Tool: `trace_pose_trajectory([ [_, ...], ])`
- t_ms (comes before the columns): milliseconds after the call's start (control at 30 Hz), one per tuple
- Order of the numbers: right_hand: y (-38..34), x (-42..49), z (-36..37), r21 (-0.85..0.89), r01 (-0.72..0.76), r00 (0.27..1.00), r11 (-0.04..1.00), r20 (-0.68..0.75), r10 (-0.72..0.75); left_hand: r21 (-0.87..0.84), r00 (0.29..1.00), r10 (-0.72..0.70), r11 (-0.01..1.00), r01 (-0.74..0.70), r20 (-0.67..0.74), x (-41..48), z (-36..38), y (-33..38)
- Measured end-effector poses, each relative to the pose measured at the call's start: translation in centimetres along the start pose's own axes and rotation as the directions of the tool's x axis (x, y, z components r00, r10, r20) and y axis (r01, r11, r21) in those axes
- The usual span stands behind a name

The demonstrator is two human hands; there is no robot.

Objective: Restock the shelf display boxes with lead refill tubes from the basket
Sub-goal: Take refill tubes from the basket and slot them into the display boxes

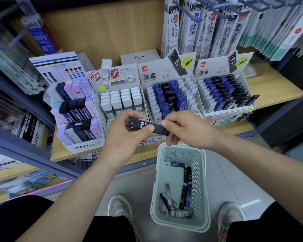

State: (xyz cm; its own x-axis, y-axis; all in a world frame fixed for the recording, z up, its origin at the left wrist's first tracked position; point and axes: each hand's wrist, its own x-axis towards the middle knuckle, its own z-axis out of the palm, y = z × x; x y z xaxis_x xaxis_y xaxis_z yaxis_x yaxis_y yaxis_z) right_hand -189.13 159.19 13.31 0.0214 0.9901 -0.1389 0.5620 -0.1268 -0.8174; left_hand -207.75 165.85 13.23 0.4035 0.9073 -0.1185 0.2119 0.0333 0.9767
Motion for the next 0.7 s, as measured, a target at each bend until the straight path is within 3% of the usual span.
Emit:
trace_pose_trajectory([
  [300, -1.1, 1.0, -0.2, 0.07, 0.115, 0.979, 0.991, -0.178, -0.101, -0.049, 0.999, 0.021, 0.999, -0.02, 0.029, 0.3, 0.0, -0.1],
  [400, -1.7, 0.9, 0.0, 0.188, 0.156, 0.976, 0.97, -0.183, -0.121, 0.02, 0.994, 0.058, 0.998, -0.06, 0.092, 0.3, 0.2, -0.1],
  [567, -1.7, 0.8, -0.2, 0.169, 0.208, 0.964, 0.963, -0.203, -0.172, 0.107, 0.985, 0.051, 0.992, -0.07, 0.167, 0.3, 0.6, -0.4],
  [700, -2.0, 0.7, -0.9, 0.13, 0.244, 0.964, 0.961, -0.14, -0.225, 0.178, 0.975, 0.072, 0.978, -0.111, 0.212, 0.3, 1.0, -0.7],
])
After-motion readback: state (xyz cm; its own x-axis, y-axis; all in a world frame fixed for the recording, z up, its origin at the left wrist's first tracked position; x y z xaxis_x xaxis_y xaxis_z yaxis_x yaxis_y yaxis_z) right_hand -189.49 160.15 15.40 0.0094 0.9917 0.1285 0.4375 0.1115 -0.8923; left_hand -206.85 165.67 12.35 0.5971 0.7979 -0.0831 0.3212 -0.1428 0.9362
